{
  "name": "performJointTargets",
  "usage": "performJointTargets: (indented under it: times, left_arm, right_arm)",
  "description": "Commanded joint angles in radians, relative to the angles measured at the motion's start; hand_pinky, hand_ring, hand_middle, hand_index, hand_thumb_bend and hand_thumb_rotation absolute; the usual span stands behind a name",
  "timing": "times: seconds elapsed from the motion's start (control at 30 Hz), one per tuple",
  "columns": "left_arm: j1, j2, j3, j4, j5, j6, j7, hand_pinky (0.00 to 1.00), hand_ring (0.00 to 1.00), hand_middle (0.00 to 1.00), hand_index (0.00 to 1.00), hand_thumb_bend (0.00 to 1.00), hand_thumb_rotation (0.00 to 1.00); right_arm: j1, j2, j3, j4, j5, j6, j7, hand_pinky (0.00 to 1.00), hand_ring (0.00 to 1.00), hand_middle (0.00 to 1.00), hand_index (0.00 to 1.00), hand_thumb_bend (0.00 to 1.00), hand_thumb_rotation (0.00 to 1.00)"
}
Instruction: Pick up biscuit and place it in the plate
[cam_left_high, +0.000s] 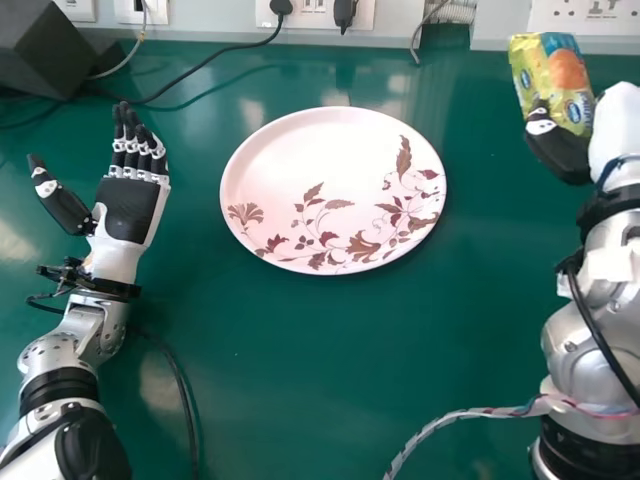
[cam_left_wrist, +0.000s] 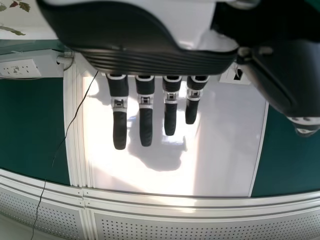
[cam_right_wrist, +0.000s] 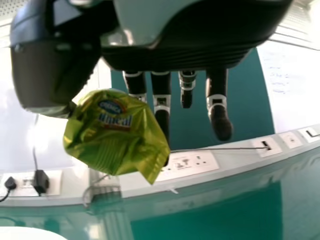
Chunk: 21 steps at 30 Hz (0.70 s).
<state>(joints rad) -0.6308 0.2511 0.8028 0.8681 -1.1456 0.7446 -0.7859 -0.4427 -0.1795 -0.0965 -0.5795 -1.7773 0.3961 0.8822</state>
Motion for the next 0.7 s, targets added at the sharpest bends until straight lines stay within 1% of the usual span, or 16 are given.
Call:
performJointTargets:
  times: [0.0,0.2,0.3,0.37,0.67]
  left_arm:
    - [0.031,-0.009,-0.004,0.039,0.022,-0.012,-0.009,0.66,0.76,0.84,0.92,0.95,0.52]
    - [0.031,-0.01,-0.004,0.035,0.031,-0.021,-0.029,0.71,0.77,0.83,0.93,0.93,0.5]
    - [0.028,-0.002,-0.003,0.048,0.039,-0.018,-0.045,0.71,0.77,0.83,0.93,0.93,0.5]
    - [0.026,0.002,0.0,0.059,0.042,-0.02,-0.047,0.72,0.77,0.84,0.93,0.93,0.5]
    - [0.014,0.012,0.002,0.091,0.052,-0.03,-0.055,0.74,0.75,0.85,0.94,0.94,0.47]
  right_arm:
    - [-0.018,0.013,0.009,-0.023,0.013,-0.004,-0.029,0.14,0.27,0.47,0.42,0.52,0.0]
    - [-0.029,0.029,0.032,-0.016,0.013,-0.006,-0.039,0.15,0.28,0.47,0.43,0.52,0.0]
    - [-0.035,0.041,0.047,-0.013,0.002,-0.005,-0.041,0.15,0.27,0.47,0.42,0.52,0.0]
    - [-0.037,0.047,0.055,-0.011,0.002,-0.005,-0.048,0.15,0.27,0.47,0.42,0.52,0.0]
    - [-0.028,0.05,0.072,-0.003,0.056,-0.01,-0.14,0.15,0.28,0.47,0.43,0.53,0.0]
